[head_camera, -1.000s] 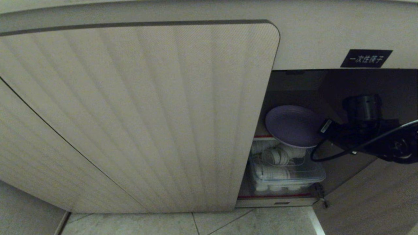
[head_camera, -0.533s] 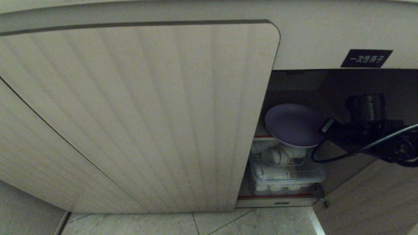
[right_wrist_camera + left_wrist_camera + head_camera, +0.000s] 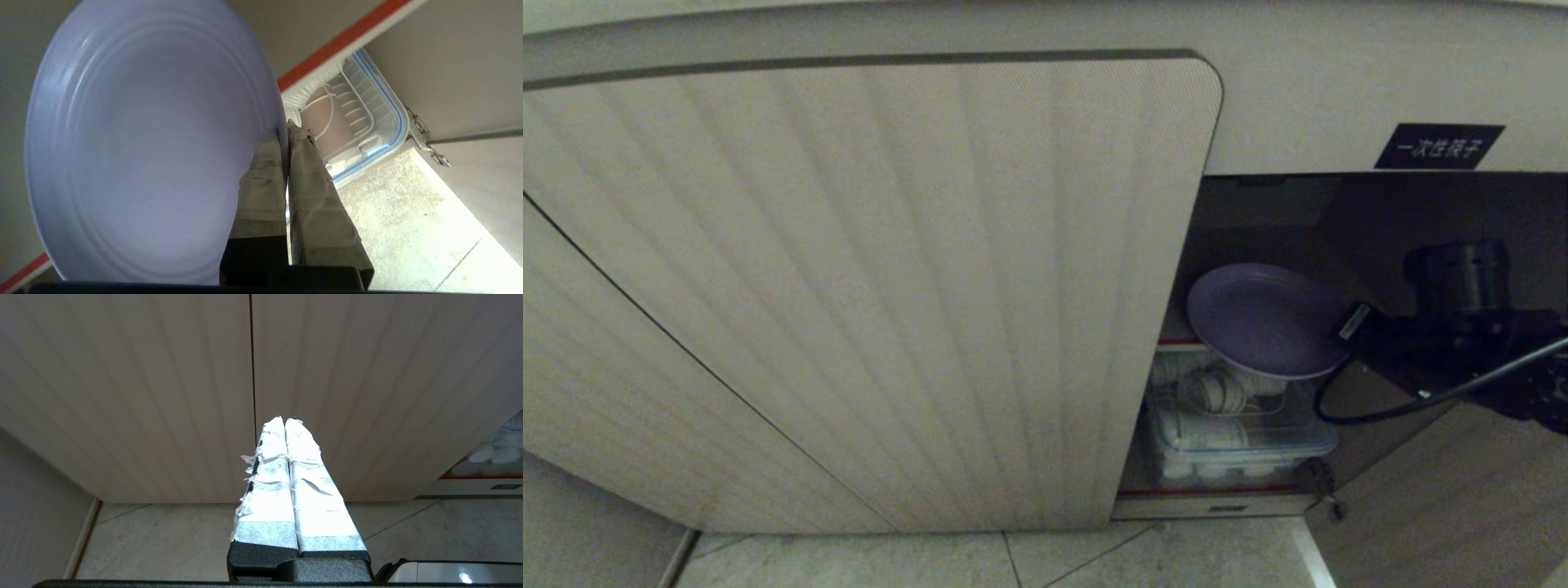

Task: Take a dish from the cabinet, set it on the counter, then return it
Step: Take the plate from the cabinet

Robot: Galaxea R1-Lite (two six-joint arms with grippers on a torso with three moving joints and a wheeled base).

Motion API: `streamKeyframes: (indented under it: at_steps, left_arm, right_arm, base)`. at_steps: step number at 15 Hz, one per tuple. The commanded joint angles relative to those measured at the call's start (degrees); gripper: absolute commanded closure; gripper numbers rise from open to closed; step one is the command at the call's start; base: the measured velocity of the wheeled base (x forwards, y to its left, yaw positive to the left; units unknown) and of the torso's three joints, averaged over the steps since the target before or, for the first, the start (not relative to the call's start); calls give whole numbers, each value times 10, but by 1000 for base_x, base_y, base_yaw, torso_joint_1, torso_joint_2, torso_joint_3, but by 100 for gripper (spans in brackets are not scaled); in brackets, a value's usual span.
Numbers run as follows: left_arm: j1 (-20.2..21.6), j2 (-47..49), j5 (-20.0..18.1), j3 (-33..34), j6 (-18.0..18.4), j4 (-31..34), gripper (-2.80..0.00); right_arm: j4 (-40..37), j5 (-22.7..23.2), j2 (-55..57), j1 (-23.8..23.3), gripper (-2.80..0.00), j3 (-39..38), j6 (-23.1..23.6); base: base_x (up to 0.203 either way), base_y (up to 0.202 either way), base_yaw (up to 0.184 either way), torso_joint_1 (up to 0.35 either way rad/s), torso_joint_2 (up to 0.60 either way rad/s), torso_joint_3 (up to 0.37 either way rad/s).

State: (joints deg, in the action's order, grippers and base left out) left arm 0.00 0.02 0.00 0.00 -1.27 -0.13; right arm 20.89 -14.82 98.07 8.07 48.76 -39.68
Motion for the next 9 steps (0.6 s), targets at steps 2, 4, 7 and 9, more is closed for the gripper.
streamKeyframes:
  at_steps: [2,4,7,9]
  left_arm:
    - [0,0,0,0,-1,0,0]
    - [0,0,0,0,-1,0,0]
    - [0,0,0,0,-1,0,0]
    - [0,0,0,0,-1,0,0]
  right_arm:
    - [1,0,-21,6,0,-22,-2]
    - [0,1,-33,12,0,-36,-2]
    - [0,10,-52,21,0,-57,-2]
    - [0,20,-64,27,0,-71,-1]
  base:
    - [0,0,0,0,0,0]
    - [0,0,0,0,0,0]
    - [0,0,0,0,0,0]
    - [0,0,0,0,0,0]
